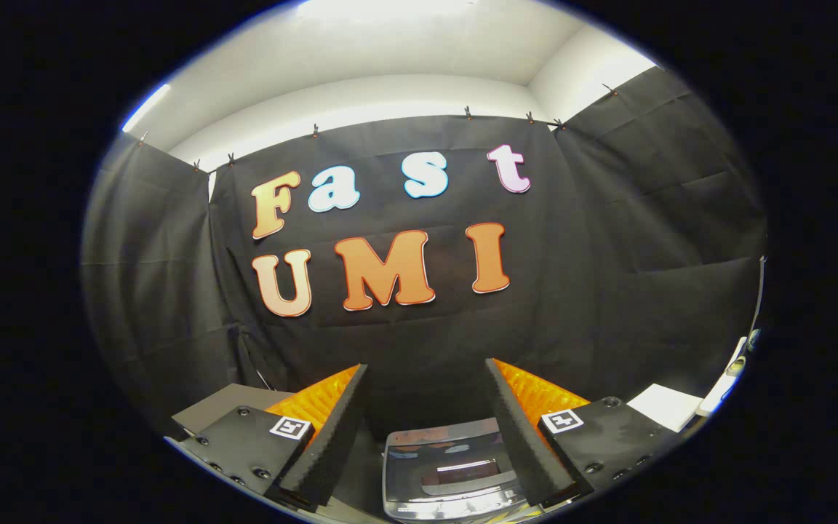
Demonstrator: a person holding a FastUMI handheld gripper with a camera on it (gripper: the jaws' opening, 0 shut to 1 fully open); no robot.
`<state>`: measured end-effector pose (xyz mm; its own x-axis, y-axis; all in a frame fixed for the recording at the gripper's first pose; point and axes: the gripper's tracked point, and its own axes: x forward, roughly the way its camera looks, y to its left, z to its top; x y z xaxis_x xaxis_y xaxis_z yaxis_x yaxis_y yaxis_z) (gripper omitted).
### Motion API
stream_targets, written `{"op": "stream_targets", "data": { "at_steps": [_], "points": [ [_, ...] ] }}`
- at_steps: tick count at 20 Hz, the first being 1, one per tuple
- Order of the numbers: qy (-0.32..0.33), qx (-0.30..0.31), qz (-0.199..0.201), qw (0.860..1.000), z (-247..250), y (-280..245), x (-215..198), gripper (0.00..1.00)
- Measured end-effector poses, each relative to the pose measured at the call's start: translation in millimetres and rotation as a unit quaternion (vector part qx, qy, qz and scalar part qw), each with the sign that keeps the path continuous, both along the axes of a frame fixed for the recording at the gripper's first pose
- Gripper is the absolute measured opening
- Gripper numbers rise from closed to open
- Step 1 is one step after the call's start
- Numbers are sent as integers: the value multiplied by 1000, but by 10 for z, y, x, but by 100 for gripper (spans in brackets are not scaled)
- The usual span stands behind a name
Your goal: Put the clothes into the washing machine and then close the washing machine lid.
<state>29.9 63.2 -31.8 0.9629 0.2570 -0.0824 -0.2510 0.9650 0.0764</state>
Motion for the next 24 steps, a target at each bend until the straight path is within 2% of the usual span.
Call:
{"op": "stream_targets", "data": {
  "at_steps": [4, 12, 24],
  "points": [
    [-10, -18, -13, 1000, 134, -490, -101, 99],
    [-3, -35, -3, 999, 153, -1013, -319, 99],
    [-11, -35, 4, 999, 158, -1204, -464, 99]
  ]
}}
